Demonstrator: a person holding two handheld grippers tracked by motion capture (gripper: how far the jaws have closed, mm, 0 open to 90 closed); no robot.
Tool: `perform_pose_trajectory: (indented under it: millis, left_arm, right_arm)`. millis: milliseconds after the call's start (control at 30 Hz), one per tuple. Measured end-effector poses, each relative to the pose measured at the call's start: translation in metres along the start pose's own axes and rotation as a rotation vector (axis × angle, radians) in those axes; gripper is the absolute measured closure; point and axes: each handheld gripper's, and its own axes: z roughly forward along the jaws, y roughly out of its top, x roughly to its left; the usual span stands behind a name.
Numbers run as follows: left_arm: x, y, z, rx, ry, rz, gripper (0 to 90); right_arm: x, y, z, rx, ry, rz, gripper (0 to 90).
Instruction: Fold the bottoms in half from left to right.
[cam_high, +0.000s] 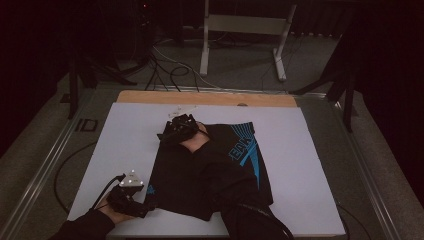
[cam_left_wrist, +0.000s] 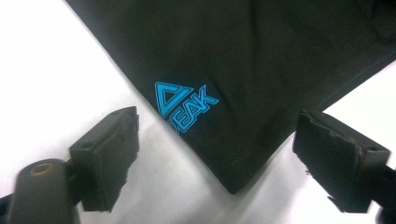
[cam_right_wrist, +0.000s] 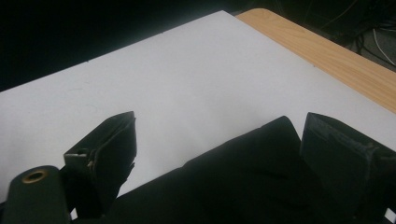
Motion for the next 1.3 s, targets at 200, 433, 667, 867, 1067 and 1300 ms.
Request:
perform_pose_trajectory:
  millis: [200,433,667,867,1067,1300]
  left_arm:
    - [-0.002,-0.001,0.001,0.007,0.034,0.034,28.1]
    - [-0.008,0.002,0.002,0.024,0.078,0.063,40.2]
    - [-0.01,0.005,0.004,-0.009,0.072,0.047,67.9]
    - [-0.017,0.011,0.004,-0.036,0.075,0.067,83.9]
    - [-0.017,0.013,-0.003,-0.092,0.063,0.059,84.9]
    - [-0.015,0.014,-0.007,-0.122,0.027,0.032,84.9]
  right_arm:
    - [-0.003,-0.002,0.004,0.02,-0.005,0.011,11.2]
    - [-0.004,-0.007,0.008,0.028,-0.01,0.022,11.2]
    - [-0.003,-0.006,0.009,0.025,-0.009,0.014,11.2]
    - [-0.003,-0.006,0.014,0.027,-0.008,0.011,11.3]
    - [-0.005,-0.005,0.017,0.025,-0.028,0.017,11.4]
    - [-0.006,-0.005,0.025,0.05,-0.061,0.055,14.0]
